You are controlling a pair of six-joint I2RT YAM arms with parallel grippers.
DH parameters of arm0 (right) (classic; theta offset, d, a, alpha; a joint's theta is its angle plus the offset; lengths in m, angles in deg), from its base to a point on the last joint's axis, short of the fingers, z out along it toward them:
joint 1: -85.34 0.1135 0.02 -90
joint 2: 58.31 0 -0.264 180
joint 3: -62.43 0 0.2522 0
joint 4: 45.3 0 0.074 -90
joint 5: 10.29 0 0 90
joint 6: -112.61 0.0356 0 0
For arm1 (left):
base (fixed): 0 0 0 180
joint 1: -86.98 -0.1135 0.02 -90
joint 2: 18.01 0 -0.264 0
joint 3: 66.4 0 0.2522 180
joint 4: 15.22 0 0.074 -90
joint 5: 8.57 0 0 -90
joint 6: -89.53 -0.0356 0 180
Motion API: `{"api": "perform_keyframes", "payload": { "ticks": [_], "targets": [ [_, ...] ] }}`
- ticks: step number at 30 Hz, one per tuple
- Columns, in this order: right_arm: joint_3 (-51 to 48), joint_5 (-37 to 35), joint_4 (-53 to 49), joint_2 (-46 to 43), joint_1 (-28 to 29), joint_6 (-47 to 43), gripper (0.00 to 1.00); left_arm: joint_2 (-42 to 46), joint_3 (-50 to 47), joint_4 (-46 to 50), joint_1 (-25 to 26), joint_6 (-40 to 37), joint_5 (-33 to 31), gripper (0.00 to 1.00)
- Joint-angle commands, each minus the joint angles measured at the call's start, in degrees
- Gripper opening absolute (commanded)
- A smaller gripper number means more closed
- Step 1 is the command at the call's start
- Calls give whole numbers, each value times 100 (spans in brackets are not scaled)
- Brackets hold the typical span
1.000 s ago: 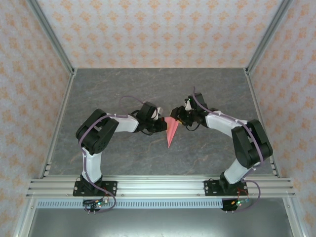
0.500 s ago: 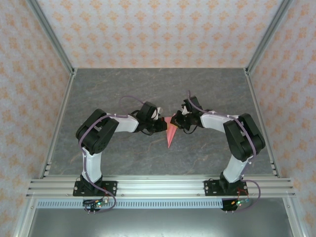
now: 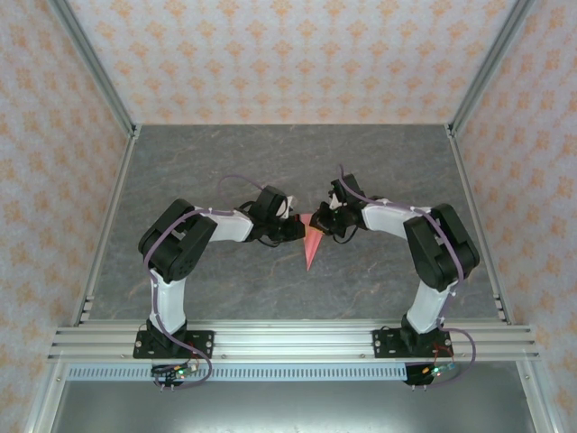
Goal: Fold a paper plane with a square sheet of paper (fold left side to right side)
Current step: Fold the wing for the fifth time at the center of the table.
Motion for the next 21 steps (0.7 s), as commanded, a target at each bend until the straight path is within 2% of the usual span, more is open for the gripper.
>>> {"api": "perform_keyframes", "payload": {
  "ticks": [1,21],
  "targets": [
    [143,-191,-264,145,29,-160,11,-257,45,196,14,-141,-136,0],
    [-118,-581,-347,31,31,-217,11,-349,161,223,23,-88,-137,0]
  ]
}}
